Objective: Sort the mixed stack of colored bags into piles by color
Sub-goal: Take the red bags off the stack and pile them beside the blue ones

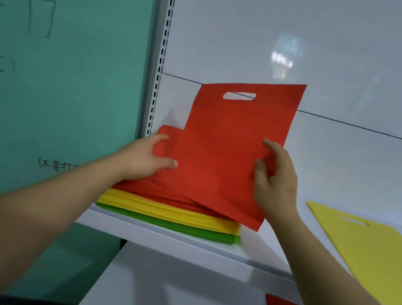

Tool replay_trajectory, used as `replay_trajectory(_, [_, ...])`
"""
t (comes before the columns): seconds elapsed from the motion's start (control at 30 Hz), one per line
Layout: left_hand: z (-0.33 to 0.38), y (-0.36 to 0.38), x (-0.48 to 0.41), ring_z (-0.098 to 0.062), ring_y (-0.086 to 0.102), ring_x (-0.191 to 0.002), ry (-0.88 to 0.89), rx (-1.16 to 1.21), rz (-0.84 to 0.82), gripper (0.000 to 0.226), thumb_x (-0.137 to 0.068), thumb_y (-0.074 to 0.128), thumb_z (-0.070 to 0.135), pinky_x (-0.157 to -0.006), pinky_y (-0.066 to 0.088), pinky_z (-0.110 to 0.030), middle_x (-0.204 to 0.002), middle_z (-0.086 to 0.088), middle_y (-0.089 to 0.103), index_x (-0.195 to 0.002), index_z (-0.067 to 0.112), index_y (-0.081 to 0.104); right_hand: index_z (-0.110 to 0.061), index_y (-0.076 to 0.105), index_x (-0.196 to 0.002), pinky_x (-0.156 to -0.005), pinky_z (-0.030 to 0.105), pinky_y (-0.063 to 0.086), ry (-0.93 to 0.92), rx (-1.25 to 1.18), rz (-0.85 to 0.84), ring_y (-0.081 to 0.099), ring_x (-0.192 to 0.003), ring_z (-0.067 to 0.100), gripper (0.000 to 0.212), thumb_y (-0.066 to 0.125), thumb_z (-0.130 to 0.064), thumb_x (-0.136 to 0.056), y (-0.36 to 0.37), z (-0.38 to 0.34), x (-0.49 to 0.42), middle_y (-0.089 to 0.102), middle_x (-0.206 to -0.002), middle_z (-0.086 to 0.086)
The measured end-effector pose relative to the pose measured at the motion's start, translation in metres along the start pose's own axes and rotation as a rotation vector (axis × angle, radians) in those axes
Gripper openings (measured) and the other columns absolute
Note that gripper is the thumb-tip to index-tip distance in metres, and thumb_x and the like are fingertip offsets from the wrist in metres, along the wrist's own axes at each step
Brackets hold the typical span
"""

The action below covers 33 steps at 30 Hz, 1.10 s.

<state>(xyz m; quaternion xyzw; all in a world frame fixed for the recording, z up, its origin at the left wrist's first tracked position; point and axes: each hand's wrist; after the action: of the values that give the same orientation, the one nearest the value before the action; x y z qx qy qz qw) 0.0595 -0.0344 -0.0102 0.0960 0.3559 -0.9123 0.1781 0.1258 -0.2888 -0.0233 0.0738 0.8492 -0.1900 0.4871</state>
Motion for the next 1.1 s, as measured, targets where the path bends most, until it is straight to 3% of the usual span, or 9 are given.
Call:
replay_trajectory(0.1, [0.028, 0.010, 0.023, -0.016, 0.049, -0.123, 0.027, 0.331, 0.030, 0.073, -0.080, 0.073, 0.024, -0.101, 0.043, -0.034, -0.138, -0.002, 0.046, -0.143, 0.028, 0.036, -0.040, 0.049, -0.117, -0.081, 0.021, 0.046, 0.021, -0.128, 0.143, 0.056, -0.092, 0.004, 0.039, 0.054, -0.017, -0.086, -0.037, -0.016, 0.012, 0.049, -0.110, -0.028])
replay_trajectory(0.17, [0.049, 0.018, 0.045, -0.012, 0.062, -0.102, 0.058, 0.510, 0.015, 0.065, -0.086, 0.064, 0.007, -0.086, 0.052, -0.030, -0.121, 0.004, 0.057, -0.141, 0.029, 0.037, -0.049, 0.046, -0.111, -0.077, 0.026, 0.050, 0.052, -0.183, 0.217, 0.059, -0.088, 0.012, 0.042, 0.056, -0.017, -0.085, -0.061, -0.024, 0.021, 0.052, -0.106, -0.030])
replay_trajectory(0.33, [0.074, 0.042, 0.106, -0.002, 0.066, -0.073, 0.049, 0.717, 0.019, 0.049, -0.084, 0.054, -0.012, -0.063, 0.055, -0.018, -0.093, 0.009, 0.069, -0.112, 0.028, 0.060, -0.036, 0.049, -0.112, -0.081, 0.005, 0.038, 0.045, -0.133, 0.258, 0.050, -0.090, -0.015, 0.041, 0.059, -0.011, -0.081, -0.116, -0.019, 0.057, 0.053, -0.104, -0.041])
replay_trajectory(0.53, [0.060, 0.092, 0.190, -0.004, 0.067, -0.072, -0.026, 0.690, -0.031, 0.048, -0.084, 0.055, -0.011, -0.057, 0.053, -0.019, -0.094, 0.008, 0.071, -0.099, 0.033, 0.066, -0.039, 0.049, -0.111, -0.088, 0.010, 0.041, 0.290, -0.080, 0.123, 0.050, -0.097, -0.015, 0.038, 0.064, -0.022, -0.080, -0.164, -0.005, 0.143, 0.051, -0.110, -0.028])
replay_trajectory(0.67, [0.034, 0.130, 0.238, -0.006, 0.068, -0.074, -0.115, 0.651, -0.125, 0.047, -0.087, 0.056, -0.006, -0.058, 0.055, -0.023, -0.105, 0.008, 0.065, -0.101, 0.038, 0.064, -0.036, 0.055, -0.108, -0.079, 0.004, 0.041, 0.511, -0.021, 0.015, 0.053, -0.090, -0.016, 0.033, 0.070, -0.017, -0.086, -0.188, -0.008, 0.215, 0.052, -0.103, -0.031])
replay_trajectory(0.77, [0.011, 0.150, 0.270, -0.005, 0.064, -0.099, -0.156, 0.656, -0.158, 0.051, -0.087, 0.057, -0.006, -0.074, 0.055, -0.025, -0.115, 0.012, 0.061, -0.103, 0.042, 0.061, -0.033, 0.057, -0.113, -0.078, 0.002, 0.037, 0.683, 0.061, -0.060, 0.053, -0.093, -0.003, 0.032, 0.067, -0.017, -0.087, -0.196, -0.013, 0.265, 0.055, -0.105, -0.024])
replay_trajectory(0.87, [-0.005, 0.162, 0.302, -0.015, 0.050, -0.123, -0.218, 0.573, -0.237, 0.050, -0.087, 0.059, -0.002, -0.099, 0.046, -0.039, -0.123, 0.010, 0.055, -0.106, 0.044, 0.057, -0.028, 0.054, -0.123, -0.088, 0.020, 0.043, 0.854, 0.118, -0.138, 0.053, -0.104, 0.009, 0.040, 0.061, -0.011, -0.088, -0.201, -0.021, 0.309, 0.055, -0.117, -0.011])
replay_trajectory(1.0, [-0.009, 0.183, 0.346, -0.006, 0.055, -0.104, -0.308, 0.543, -0.272, 0.050, -0.088, 0.056, -0.007, -0.081, 0.048, -0.019, -0.120, 0.004, 0.052, -0.128, 0.023, 0.049, -0.023, 0.049, -0.132, -0.078, 0.020, 0.039, 1.020, 0.230, -0.239, 0.053, -0.093, 0.014, 0.051, 0.047, -0.001, -0.086, -0.219, -0.033, 0.357, 0.057, -0.117, 0.000])
replay_trajectory(1.1, [-0.014, 0.202, 0.373, -0.009, 0.059, -0.092, -0.422, 0.550, -0.295, 0.043, -0.089, 0.056, -0.005, -0.077, 0.051, -0.022, -0.108, 0.000, 0.056, -0.124, 0.018, 0.052, -0.020, 0.050, -0.133, -0.088, 0.016, 0.033, 1.015, 0.307, -0.206, 0.053, -0.110, 0.019, 0.053, 0.043, 0.001, -0.085, -0.235, -0.043, 0.382, 0.056, -0.127, 0.004])
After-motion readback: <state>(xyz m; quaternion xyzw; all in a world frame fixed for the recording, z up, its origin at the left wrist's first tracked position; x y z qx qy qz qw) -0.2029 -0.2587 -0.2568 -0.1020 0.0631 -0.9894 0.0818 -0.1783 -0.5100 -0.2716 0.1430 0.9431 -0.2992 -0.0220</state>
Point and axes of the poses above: each hand's wrist, its own x-axis away from the middle knuckle, its own y-axis out of the palm, z = x × y
